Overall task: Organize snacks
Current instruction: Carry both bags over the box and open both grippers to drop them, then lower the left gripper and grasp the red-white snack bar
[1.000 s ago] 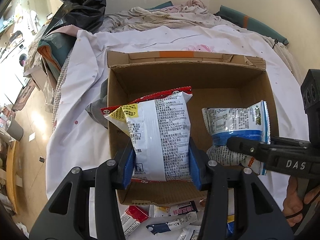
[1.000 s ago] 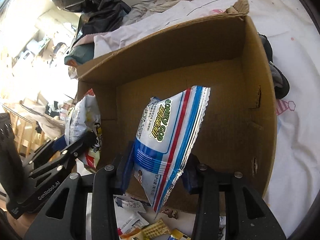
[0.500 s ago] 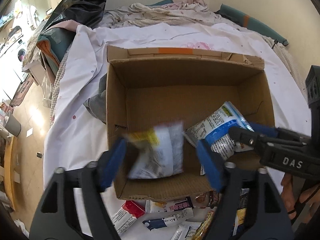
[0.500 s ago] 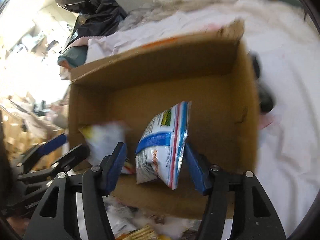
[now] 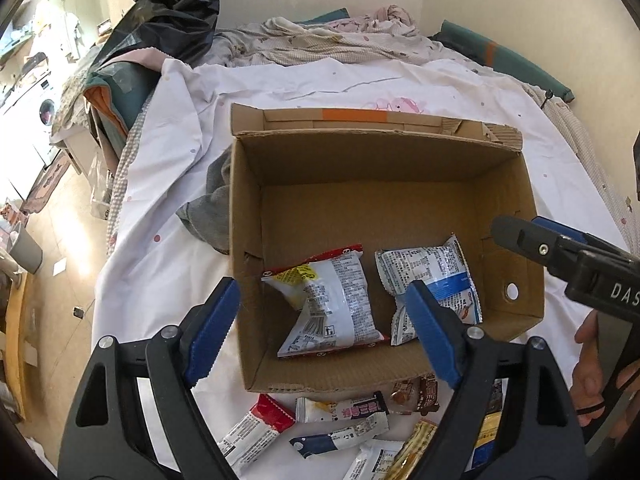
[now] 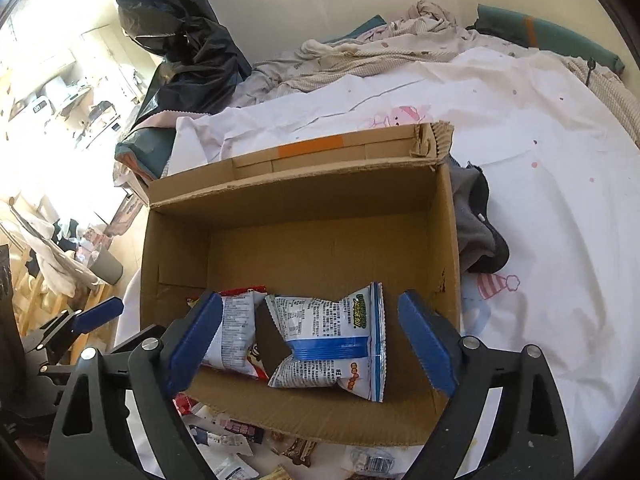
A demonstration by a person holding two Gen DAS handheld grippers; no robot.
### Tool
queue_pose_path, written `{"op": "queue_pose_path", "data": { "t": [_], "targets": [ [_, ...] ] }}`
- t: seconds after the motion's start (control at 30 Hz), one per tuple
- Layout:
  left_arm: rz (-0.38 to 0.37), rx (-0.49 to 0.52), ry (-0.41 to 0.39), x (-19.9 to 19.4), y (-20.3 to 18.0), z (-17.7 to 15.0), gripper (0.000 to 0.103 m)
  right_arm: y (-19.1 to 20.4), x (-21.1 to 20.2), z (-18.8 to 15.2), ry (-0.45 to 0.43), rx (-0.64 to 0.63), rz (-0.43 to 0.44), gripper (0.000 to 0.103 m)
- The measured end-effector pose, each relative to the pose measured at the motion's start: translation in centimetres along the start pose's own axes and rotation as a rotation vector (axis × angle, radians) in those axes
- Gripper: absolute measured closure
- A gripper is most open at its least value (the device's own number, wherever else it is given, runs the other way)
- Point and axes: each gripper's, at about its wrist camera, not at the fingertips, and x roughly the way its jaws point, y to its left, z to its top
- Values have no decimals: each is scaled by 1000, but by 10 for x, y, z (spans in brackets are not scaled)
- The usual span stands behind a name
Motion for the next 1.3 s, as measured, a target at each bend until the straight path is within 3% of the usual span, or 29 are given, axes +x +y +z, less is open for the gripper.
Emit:
{"op": "queue_pose_path", "data": {
  "t": [0.33, 0.47, 0.87, 1.03, 1.17, 1.3],
  "targets": [
    [9, -35, -24, -34, 24, -14, 21, 5, -38, -21, -13, 23, 69, 11],
    [26, -47, -39, -49, 35, -23, 10, 13, -57, -33, -27, -6, 100, 11],
    [39, -76, 21, -67, 62, -61, 10, 4, -74, -86, 81, 97, 67, 11],
    [136, -94, 99, -50, 75, -80, 10, -2, -69, -102, 133, 170, 60, 11],
    [92, -131, 227, -21, 83, -92, 11, -6, -61, -108, 161, 230, 66, 11],
    [116, 0, 357, 16, 65, -104, 11, -9, -57, -108, 165, 246, 59, 11]
  ]
}}
